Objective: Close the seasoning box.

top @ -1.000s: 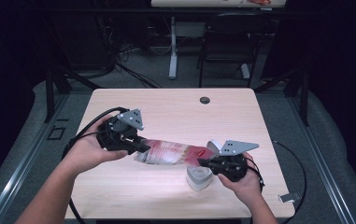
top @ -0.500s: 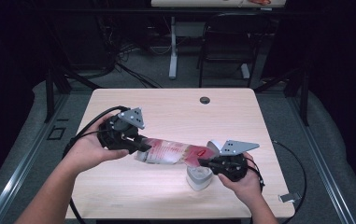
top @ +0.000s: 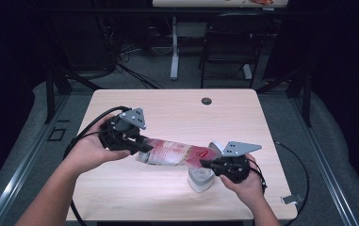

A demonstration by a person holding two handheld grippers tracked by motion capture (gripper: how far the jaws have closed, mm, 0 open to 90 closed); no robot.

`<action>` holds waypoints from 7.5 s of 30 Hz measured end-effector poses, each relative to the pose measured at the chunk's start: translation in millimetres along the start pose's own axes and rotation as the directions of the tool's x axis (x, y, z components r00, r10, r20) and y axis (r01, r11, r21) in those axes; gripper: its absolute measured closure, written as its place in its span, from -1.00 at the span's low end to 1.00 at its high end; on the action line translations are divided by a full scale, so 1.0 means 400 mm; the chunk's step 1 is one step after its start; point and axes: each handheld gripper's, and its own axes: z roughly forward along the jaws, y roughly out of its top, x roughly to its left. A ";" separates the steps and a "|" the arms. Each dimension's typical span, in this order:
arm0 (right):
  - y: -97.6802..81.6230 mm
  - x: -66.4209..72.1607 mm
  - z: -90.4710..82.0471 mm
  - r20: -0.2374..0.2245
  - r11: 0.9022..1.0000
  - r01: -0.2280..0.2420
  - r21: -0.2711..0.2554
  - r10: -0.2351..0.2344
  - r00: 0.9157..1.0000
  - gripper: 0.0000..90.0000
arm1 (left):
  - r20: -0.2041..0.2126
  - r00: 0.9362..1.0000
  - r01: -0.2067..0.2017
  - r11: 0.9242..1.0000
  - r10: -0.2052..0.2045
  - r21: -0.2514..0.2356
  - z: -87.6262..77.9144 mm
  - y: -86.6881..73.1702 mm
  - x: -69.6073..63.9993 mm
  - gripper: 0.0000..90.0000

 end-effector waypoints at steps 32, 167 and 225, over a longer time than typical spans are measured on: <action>-0.006 -0.004 -0.001 -0.001 1.000 -0.011 -0.005 0.011 1.000 0.97 | 0.000 1.000 -0.012 1.000 0.012 0.004 -0.003 0.022 -0.002 0.67; -0.014 -0.010 -0.023 0.006 0.999 -0.015 0.035 0.015 1.000 0.97 | 0.003 0.999 -0.050 0.999 0.050 -0.011 0.000 0.073 -0.012 0.65; -0.021 -0.024 -0.035 0.032 0.999 -0.026 0.032 0.025 0.999 0.97 | 0.006 0.997 -0.070 0.997 0.070 -0.012 0.009 0.102 -0.023 0.63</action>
